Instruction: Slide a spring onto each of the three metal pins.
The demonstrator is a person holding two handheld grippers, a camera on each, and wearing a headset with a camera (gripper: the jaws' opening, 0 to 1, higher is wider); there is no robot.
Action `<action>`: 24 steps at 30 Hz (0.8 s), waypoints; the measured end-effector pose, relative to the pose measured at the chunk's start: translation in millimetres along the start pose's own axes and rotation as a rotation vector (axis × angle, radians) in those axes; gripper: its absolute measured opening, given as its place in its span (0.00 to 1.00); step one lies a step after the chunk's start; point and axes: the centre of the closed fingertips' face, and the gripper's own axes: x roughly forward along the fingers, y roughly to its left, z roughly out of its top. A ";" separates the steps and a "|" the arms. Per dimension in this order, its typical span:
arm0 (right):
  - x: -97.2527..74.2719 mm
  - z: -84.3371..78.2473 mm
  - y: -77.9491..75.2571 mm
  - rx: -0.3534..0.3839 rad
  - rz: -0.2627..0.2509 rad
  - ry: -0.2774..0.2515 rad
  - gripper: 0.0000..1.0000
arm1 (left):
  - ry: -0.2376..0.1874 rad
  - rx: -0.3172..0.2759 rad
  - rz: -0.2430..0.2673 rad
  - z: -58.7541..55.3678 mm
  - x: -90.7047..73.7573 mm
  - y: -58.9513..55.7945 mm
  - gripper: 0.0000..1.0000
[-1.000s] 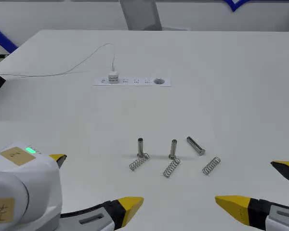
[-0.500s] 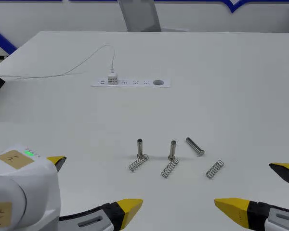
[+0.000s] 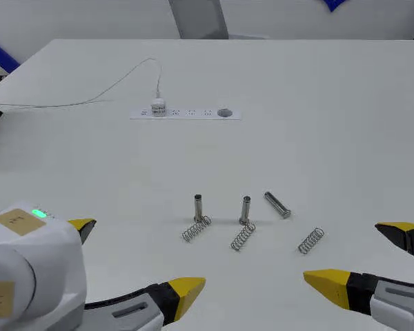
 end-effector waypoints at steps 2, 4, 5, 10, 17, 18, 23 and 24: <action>3.3 2.2 -1.8 0.001 0.002 -0.002 0.80 | 0.001 0.002 -0.003 -0.2 0.7 -0.8 0.93; 6.2 3.5 -3.2 0.001 0.003 -0.002 0.79 | -0.003 0.000 -0.005 0.4 1.2 -1.3 0.93; 8.4 4.5 -4.7 0.002 0.003 -0.002 0.79 | -0.003 -0.002 -0.005 0.4 1.6 -1.2 0.93; 16.8 10.0 -11.0 0.022 0.003 -0.008 0.74 | -0.018 -0.019 -0.007 1.9 3.1 -0.6 0.93; 31.7 21.7 -20.8 0.030 -0.004 -0.024 0.67 | -0.006 -0.021 -0.011 -0.3 6.0 -0.8 0.92; 34.1 22.4 -22.0 0.027 -0.004 -0.022 0.65 | -0.005 -0.020 -0.012 -0.6 6.6 -1.0 0.92; 48.4 26.3 -29.9 0.016 -0.005 -0.015 0.59 | 0.002 -0.019 -0.020 -1.5 9.2 -2.7 0.91; 50.7 26.8 -30.7 0.024 -0.003 -0.015 0.58 | 0.003 -0.017 -0.021 -1.7 9.4 -2.9 0.91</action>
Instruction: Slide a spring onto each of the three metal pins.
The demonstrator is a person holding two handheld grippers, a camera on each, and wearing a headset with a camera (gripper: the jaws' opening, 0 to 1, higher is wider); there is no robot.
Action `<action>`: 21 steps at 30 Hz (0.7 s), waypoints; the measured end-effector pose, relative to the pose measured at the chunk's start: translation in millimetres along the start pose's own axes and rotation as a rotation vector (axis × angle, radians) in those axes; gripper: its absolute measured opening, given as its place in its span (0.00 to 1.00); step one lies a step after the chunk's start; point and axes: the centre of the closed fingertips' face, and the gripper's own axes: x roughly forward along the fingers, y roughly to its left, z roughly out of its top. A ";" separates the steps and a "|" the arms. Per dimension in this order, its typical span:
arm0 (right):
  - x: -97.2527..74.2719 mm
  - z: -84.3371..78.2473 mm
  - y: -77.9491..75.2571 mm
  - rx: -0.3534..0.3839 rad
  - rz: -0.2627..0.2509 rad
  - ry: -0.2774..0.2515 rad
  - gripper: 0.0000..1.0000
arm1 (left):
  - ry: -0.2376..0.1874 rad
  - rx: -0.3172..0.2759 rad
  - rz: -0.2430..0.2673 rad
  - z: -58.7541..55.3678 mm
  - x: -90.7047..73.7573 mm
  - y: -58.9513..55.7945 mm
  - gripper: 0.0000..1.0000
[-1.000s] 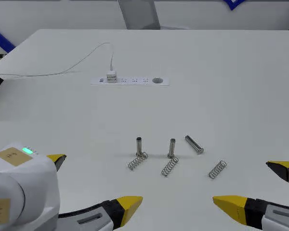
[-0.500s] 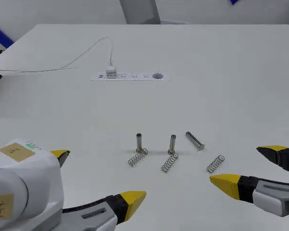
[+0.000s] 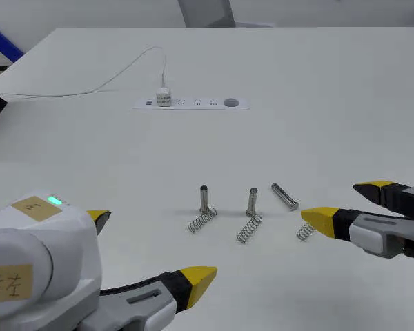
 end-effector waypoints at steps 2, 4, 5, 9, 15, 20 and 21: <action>6.3 1.3 -3.0 0.005 0.001 0.000 0.56 | -0.002 0.002 -0.003 0.1 0.4 -0.4 0.91; 12.5 3.2 -5.4 0.013 0.006 -0.003 0.54 | -0.003 0.003 -0.002 0.1 1.2 0.0 0.91; 15.3 3.9 -6.0 0.030 0.011 -0.004 0.53 | -0.002 0.003 -0.001 -0.2 1.5 0.5 0.91; 27.5 8.1 -9.2 0.066 0.025 -0.012 0.48 | -0.003 0.002 -0.003 -0.1 2.8 0.5 0.90; 45.5 6.3 -13.5 0.070 0.030 0.003 0.43 | 0.009 0.008 -0.011 -3.8 4.6 -1.0 0.90; 60.1 -2.3 -18.5 0.015 0.014 0.041 0.39 | 0.005 0.015 -0.015 -4.4 6.6 -1.8 0.89; 63.6 -3.6 -18.6 -0.001 0.017 0.046 0.38 | 0.009 0.015 -0.016 -5.3 7.1 -2.0 0.89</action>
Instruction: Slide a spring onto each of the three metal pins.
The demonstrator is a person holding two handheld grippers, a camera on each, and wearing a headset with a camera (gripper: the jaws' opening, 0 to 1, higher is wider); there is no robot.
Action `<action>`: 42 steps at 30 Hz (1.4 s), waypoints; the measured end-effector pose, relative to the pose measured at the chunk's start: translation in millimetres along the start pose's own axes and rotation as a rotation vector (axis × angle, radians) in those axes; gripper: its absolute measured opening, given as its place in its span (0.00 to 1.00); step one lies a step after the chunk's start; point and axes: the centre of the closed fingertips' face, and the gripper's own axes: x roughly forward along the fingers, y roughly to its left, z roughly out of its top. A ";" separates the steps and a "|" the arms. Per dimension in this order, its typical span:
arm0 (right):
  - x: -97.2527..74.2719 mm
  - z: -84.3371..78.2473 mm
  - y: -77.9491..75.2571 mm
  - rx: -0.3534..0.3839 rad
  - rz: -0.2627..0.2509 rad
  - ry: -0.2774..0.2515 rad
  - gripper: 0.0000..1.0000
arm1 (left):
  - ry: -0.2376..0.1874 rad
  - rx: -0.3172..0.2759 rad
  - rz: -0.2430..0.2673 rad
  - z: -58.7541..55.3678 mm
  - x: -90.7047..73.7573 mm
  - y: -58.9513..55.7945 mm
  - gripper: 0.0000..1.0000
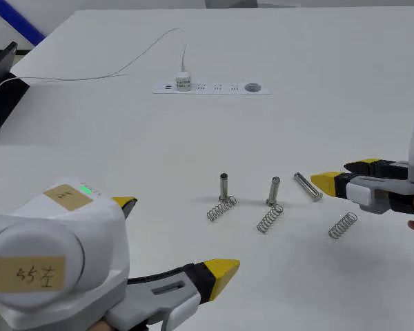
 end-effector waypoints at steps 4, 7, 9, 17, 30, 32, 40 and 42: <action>11.9 -3.4 -2.6 -0.012 0.001 0.015 0.33 | 0.008 0.000 -0.003 -1.9 1.7 0.2 0.89; 21.7 -4.5 -4.5 -0.009 -0.003 0.020 0.32 | 0.010 0.001 -0.003 -2.4 3.3 0.9 0.88; 26.5 -4.7 -4.5 -0.007 0.001 0.023 0.31 | 0.010 0.001 -0.001 -2.3 3.7 1.5 0.88; 49.6 -9.7 -4.6 -0.011 0.012 0.039 0.26 | 0.020 0.001 0.003 -5.6 5.0 2.6 0.87; 73.4 -22.9 -13.5 0.020 -0.022 0.079 0.16 | 0.016 -0.007 0.012 -4.5 5.8 6.8 0.86; 75.5 -25.0 -14.3 0.021 -0.026 0.086 0.15 | 0.015 -0.009 0.013 -4.1 5.8 7.3 0.85; 76.9 -28.2 -15.0 -0.018 -0.057 0.114 0.10 | 0.015 -0.006 0.011 -4.5 5.2 7.2 0.85; 76.5 -28.7 -14.4 -0.058 -0.062 0.124 0.10 | 0.011 -0.007 0.013 -4.1 4.6 7.8 0.84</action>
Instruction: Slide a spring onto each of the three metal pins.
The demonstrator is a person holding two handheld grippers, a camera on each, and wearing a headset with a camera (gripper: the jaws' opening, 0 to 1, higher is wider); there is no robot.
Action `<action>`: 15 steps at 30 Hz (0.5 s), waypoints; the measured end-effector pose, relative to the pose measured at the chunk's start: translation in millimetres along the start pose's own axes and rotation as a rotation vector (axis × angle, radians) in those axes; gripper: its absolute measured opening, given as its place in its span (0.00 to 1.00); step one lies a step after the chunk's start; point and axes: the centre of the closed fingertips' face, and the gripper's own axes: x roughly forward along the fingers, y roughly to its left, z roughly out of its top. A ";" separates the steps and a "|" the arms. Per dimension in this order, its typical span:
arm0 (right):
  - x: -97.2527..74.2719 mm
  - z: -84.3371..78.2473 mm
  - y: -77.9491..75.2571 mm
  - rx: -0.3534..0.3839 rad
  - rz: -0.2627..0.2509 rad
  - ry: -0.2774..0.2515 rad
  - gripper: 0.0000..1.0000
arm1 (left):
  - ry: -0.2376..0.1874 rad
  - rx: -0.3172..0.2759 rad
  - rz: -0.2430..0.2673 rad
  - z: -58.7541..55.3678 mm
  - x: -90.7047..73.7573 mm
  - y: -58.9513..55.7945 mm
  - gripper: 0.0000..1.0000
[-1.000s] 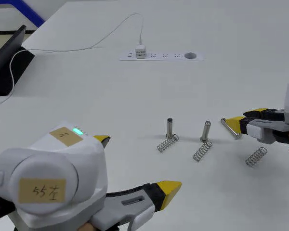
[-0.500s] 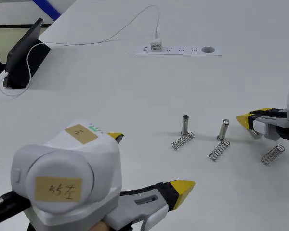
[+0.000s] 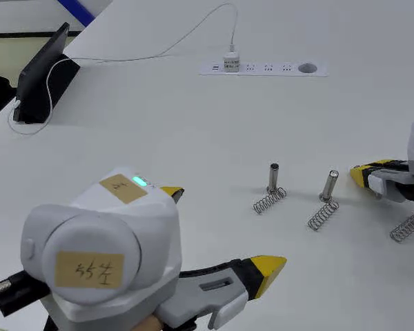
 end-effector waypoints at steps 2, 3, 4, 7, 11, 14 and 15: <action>-0.1 0.5 0.7 0.002 -0.007 0.011 0.09 | -0.004 -0.005 0.005 0.5 -0.5 1.2 0.84; -1.2 -0.7 -1.1 0.025 -0.022 0.029 0.09 | -0.005 -0.005 0.007 0.7 -0.8 1.8 0.84; -0.8 0.1 -1.6 0.025 -0.023 0.033 0.09 | -0.005 -0.002 0.007 0.7 -1.1 2.2 0.84; -3.3 0.3 -1.8 0.055 -0.025 0.041 0.09 | -0.001 0.015 0.014 0.1 -2.1 3.4 0.84; -11.1 6.3 -2.2 0.093 -0.013 0.017 0.08 | -0.001 0.025 0.018 0.4 -3.2 3.7 0.84; -18.0 9.8 -3.9 0.105 -0.013 0.003 0.08 | -0.007 0.022 0.020 1.6 -3.4 3.6 0.85; -21.2 10.9 -4.5 0.106 -0.014 -0.001 0.08 | -0.008 0.023 0.022 2.2 -3.4 3.6 0.85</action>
